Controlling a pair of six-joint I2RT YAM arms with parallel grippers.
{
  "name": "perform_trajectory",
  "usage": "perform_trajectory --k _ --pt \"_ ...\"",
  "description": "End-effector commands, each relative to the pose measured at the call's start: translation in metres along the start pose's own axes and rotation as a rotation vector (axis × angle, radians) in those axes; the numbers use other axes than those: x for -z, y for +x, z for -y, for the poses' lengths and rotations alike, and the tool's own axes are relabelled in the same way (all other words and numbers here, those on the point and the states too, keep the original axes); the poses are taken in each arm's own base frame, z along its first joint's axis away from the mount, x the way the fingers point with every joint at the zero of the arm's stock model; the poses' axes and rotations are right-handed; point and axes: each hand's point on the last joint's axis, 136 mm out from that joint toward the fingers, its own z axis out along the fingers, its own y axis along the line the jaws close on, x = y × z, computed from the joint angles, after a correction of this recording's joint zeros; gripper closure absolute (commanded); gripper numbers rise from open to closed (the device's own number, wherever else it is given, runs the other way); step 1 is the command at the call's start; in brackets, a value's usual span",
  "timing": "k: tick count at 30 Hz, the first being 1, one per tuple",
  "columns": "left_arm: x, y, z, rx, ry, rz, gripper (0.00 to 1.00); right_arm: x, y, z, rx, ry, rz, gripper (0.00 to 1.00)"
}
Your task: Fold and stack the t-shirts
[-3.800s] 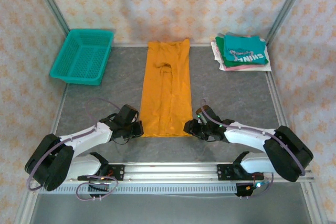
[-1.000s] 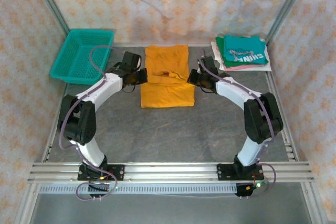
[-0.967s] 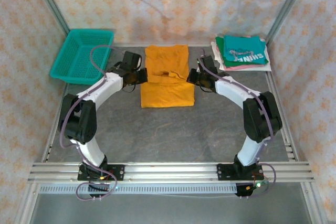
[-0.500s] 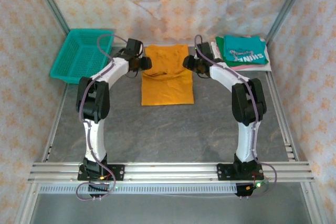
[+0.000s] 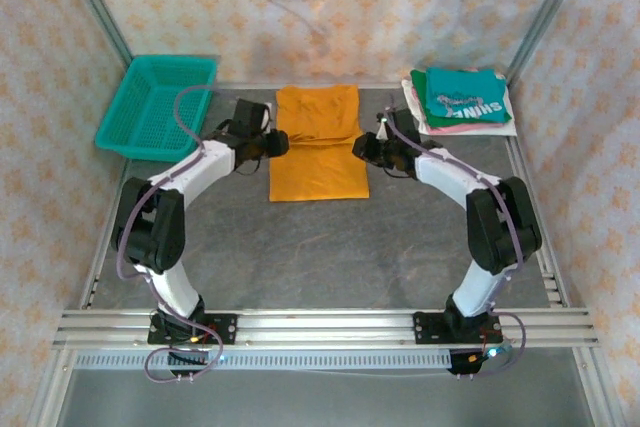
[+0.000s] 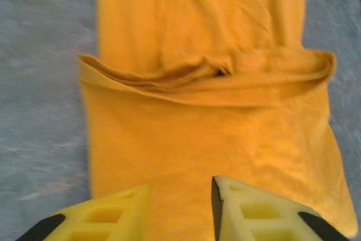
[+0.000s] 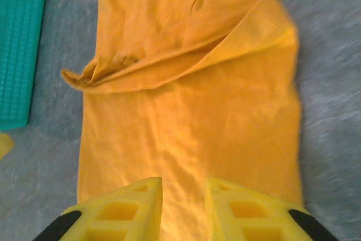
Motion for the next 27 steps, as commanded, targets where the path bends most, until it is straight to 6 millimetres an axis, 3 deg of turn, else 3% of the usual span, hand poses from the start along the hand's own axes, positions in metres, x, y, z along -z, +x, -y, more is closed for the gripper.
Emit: perform_trajectory --k 1,6,14,19,23,27 --pt "-0.026 0.009 -0.004 0.013 0.026 -0.011 0.7 -0.017 0.0 -0.007 0.013 -0.036 0.005 0.77" --pt "-0.061 0.003 -0.008 -0.004 0.0 -0.055 0.74 -0.048 -0.009 -0.004 0.001 -0.026 0.008 0.8" --pt "-0.105 -0.047 -0.019 -0.017 -0.04 -0.023 0.74 -0.077 -0.035 -0.005 0.003 -0.012 0.055 0.82" --pt "-0.138 -0.08 -0.05 0.025 -0.048 -0.011 0.74 -0.099 -0.043 0.002 -0.003 -0.007 0.051 0.82" --pt "-0.127 -0.109 -0.043 0.048 -0.003 0.014 0.76 -0.113 -0.056 0.008 -0.009 0.005 0.065 0.82" --pt "-0.082 -0.124 -0.025 0.063 0.028 0.096 0.74 -0.128 -0.065 0.024 -0.063 0.011 0.062 0.83"
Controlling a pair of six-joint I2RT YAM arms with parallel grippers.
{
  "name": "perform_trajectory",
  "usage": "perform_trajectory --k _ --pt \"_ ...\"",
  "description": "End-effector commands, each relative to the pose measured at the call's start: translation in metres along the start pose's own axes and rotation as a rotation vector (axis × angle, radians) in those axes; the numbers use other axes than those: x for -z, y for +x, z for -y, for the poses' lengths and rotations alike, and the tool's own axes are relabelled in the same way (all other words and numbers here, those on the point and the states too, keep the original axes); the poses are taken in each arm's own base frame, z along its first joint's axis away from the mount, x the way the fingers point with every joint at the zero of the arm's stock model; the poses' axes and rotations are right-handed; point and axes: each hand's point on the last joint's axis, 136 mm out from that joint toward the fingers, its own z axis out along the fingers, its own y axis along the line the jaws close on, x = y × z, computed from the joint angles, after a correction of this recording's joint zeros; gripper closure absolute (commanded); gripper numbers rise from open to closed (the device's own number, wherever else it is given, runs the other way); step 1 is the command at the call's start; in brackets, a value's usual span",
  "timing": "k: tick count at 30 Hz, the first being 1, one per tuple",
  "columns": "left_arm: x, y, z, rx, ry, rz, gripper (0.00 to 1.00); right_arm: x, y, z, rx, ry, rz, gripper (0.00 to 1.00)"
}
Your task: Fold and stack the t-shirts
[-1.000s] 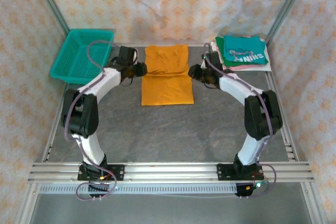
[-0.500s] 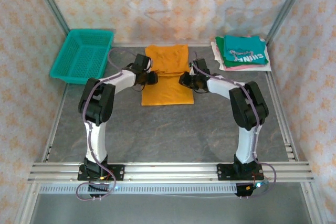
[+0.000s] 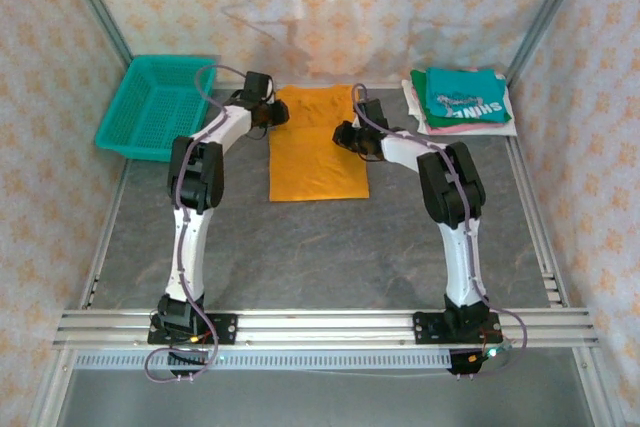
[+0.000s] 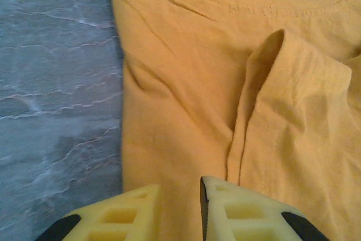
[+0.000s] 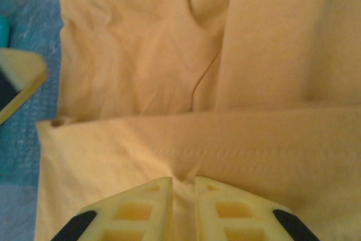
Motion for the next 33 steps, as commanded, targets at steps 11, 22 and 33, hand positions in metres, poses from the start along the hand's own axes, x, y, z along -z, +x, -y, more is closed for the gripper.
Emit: perform_trajectory --k 11,22,33 --pt "0.169 0.082 0.038 0.072 0.11 0.115 0.61 0.082 0.002 -0.02 -0.013 -0.051 0.04 0.75" --pt "0.197 0.206 0.005 0.184 0.126 -0.086 0.51 0.154 0.095 0.024 -0.006 0.01 0.002 0.7" --pt "0.171 0.228 0.007 0.169 0.116 -0.14 0.51 0.151 0.092 0.007 0.016 -0.04 0.019 0.69"
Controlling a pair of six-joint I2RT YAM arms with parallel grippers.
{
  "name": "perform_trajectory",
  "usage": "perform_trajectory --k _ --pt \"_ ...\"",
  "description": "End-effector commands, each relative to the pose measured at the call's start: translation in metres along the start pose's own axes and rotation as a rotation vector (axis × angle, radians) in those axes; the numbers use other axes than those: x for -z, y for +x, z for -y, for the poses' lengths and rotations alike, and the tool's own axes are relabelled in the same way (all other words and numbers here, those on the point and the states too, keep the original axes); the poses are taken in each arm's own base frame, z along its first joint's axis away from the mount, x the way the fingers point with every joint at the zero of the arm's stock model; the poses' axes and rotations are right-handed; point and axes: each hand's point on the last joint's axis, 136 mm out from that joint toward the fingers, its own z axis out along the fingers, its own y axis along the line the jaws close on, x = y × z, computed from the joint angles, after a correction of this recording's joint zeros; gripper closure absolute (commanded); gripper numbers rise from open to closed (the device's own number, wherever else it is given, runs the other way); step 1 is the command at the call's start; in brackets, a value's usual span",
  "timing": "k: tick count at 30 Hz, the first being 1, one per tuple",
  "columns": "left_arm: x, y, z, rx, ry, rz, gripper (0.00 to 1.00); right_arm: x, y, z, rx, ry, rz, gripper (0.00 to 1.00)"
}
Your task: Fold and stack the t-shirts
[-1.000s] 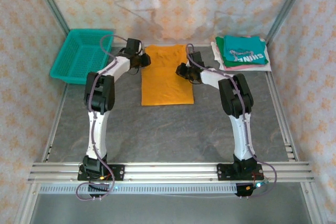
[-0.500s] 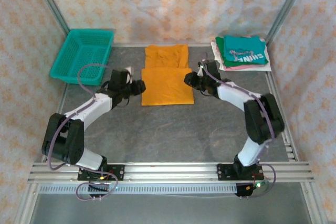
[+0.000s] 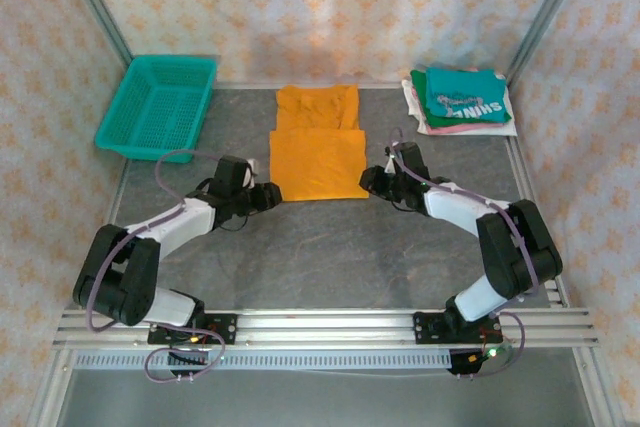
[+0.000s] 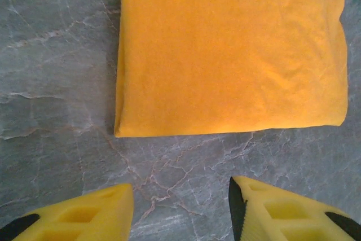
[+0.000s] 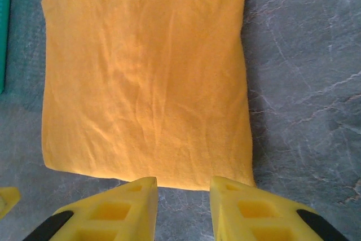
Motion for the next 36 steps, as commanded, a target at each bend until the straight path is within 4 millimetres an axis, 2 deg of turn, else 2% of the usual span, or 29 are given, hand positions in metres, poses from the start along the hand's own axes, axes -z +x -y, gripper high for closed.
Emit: perform_trajectory --k 1,16,23,31,36 --pt "-0.009 -0.001 -0.005 0.001 -0.013 0.008 0.52 0.005 -0.016 -0.024 0.045 -0.058 0.063 0.69" --pt "-0.042 -0.017 -0.003 -0.009 -0.015 -0.002 0.54 0.005 -0.011 -0.018 0.041 -0.045 0.062 0.69" --pt "-0.058 -0.017 -0.007 0.007 -0.017 -0.013 0.57 0.001 -0.006 -0.013 0.026 -0.041 0.051 0.7" --pt "-0.066 -0.023 -0.007 0.0 -0.027 -0.015 0.78 0.007 0.001 -0.008 -0.005 -0.039 0.055 0.69" --pt "-0.067 -0.031 -0.005 -0.007 -0.037 -0.011 0.8 0.007 0.009 -0.006 -0.034 -0.051 0.038 0.69"
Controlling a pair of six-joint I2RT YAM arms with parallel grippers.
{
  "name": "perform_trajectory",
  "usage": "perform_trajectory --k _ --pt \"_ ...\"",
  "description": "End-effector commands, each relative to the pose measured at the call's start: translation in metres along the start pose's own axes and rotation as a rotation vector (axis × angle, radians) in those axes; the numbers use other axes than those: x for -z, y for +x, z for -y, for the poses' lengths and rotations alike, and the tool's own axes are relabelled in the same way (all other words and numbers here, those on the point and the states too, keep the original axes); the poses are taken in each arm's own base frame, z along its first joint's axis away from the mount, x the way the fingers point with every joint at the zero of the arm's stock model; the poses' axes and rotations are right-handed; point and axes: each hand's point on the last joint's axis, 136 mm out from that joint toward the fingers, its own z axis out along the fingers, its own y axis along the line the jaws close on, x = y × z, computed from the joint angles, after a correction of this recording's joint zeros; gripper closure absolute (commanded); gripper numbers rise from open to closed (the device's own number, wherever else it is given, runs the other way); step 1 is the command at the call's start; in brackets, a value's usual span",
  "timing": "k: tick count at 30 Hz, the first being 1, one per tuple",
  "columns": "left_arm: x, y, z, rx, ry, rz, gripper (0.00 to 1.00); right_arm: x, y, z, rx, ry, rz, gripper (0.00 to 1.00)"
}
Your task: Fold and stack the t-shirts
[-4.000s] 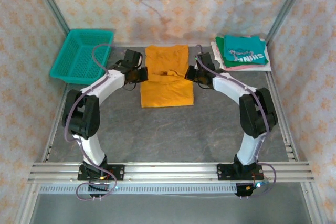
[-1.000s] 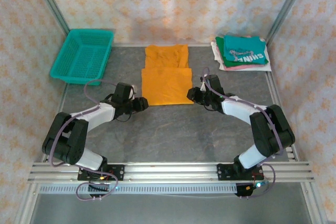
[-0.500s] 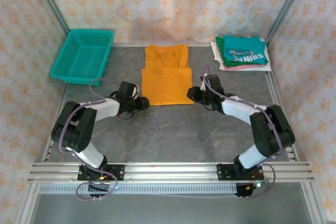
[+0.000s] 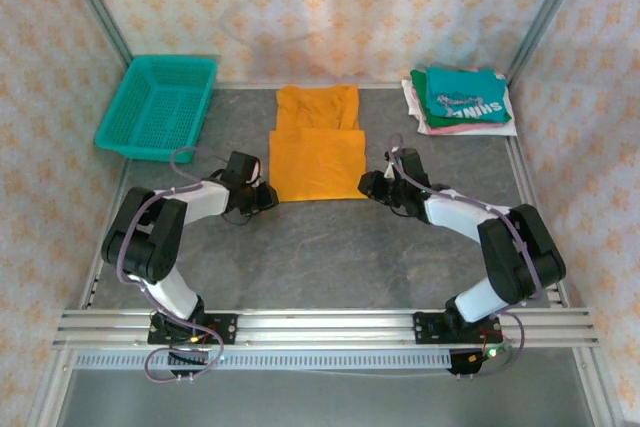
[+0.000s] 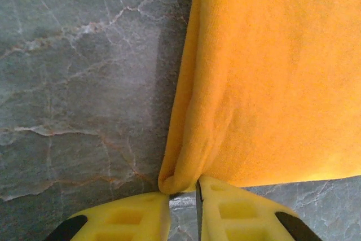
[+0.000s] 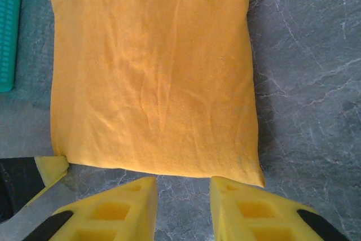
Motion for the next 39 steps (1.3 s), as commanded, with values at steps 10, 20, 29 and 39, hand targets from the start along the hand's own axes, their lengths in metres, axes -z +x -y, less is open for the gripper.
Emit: perform_trajectory --k 10,20,29,39 --pt "-0.015 -0.041 0.036 -0.075 0.087 0.108 0.99 0.009 0.008 0.006 -0.048 0.0 0.022 0.69" --pt "-0.009 -0.037 0.032 -0.078 0.071 0.108 1.0 -0.004 0.019 0.019 -0.146 0.027 -0.023 0.67" --pt "0.0 -0.037 0.035 -0.081 0.078 0.119 1.0 -0.02 0.016 0.022 -0.17 0.036 -0.031 0.64" --pt "0.0 -0.033 0.032 -0.074 0.073 0.115 1.0 -0.039 0.005 0.016 -0.21 0.001 -0.013 0.63"
